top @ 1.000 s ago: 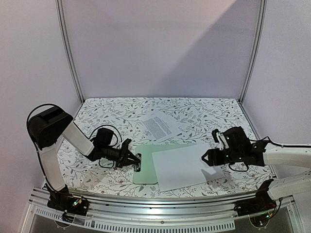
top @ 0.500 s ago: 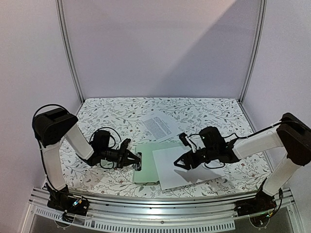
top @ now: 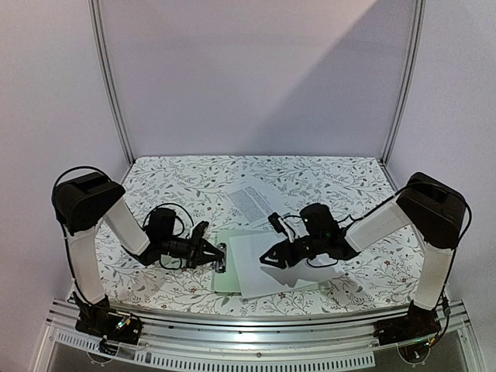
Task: Put the files into the folder
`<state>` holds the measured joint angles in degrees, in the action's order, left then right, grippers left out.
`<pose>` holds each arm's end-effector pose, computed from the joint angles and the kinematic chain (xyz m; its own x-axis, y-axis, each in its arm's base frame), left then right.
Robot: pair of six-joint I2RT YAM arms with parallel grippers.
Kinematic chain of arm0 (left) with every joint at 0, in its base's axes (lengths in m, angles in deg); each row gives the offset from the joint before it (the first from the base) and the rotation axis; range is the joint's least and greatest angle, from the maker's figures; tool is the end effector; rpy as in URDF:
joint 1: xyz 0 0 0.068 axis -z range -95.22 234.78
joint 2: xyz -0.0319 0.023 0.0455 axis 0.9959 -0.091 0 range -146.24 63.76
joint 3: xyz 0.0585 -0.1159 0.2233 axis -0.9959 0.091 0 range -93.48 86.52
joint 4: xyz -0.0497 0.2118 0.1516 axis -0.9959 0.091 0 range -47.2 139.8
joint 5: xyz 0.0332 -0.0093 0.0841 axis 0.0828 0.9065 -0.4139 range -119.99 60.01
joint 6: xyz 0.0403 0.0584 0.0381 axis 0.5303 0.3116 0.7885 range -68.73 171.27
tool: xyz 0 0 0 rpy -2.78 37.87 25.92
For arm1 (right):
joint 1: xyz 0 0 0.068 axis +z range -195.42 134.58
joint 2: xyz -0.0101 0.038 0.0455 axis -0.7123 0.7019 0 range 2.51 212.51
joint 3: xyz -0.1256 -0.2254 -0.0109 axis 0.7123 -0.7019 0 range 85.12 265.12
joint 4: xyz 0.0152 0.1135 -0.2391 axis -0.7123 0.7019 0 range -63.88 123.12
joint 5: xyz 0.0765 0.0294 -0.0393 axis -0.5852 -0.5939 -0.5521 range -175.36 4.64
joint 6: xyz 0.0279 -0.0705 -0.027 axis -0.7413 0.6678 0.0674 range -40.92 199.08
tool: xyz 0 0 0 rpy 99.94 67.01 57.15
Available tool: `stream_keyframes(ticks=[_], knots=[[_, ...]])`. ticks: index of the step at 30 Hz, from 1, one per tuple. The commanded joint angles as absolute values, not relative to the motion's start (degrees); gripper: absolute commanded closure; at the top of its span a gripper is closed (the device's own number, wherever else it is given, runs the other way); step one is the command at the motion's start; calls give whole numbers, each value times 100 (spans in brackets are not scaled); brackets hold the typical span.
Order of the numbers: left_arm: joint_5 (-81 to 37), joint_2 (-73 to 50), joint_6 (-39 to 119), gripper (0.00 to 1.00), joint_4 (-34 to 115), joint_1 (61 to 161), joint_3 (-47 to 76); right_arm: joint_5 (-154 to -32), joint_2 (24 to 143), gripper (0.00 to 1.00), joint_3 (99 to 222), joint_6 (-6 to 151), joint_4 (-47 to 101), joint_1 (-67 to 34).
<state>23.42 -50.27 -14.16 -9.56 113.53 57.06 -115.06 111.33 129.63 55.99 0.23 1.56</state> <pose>0.2381 -0.1945 0.0371 -0.9967 -0.0716 0.0375 -0.0582 0.3148 -0.9474 0.2255 0.2924 0.0674 -0.7429 -0.2968 -0.6000 -0.6615 0.4623 0.5905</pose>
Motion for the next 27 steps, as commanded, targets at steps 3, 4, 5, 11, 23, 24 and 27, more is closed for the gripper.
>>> stream_keyframes(ticks=[3,4,5,11,23,24,27], knots=[[2353,-5210,-1375,100,-721,11329,5769,-11088,11678,48,13242,4973,-126,287],[2354,-5211,-1377,100,-721,11326,5770,-11075,11726,48,13281,4920,-128,296],[2347,-5214,-1381,100,-721,11330,5781,-11021,11762,48,13322,4848,-96,317],[2337,-5222,-1401,100,-744,11326,5785,-10840,11900,48,13457,4512,56,428],[2349,-5242,-1528,100,-874,11326,5807,-10526,11804,48,13435,4403,449,640],[2350,-5243,-1539,100,-885,11326,5805,-10534,11770,48,13426,4375,495,643],[2356,-5236,-1553,100,-899,11326,5817,-10648,11588,48,13393,4231,572,685]])
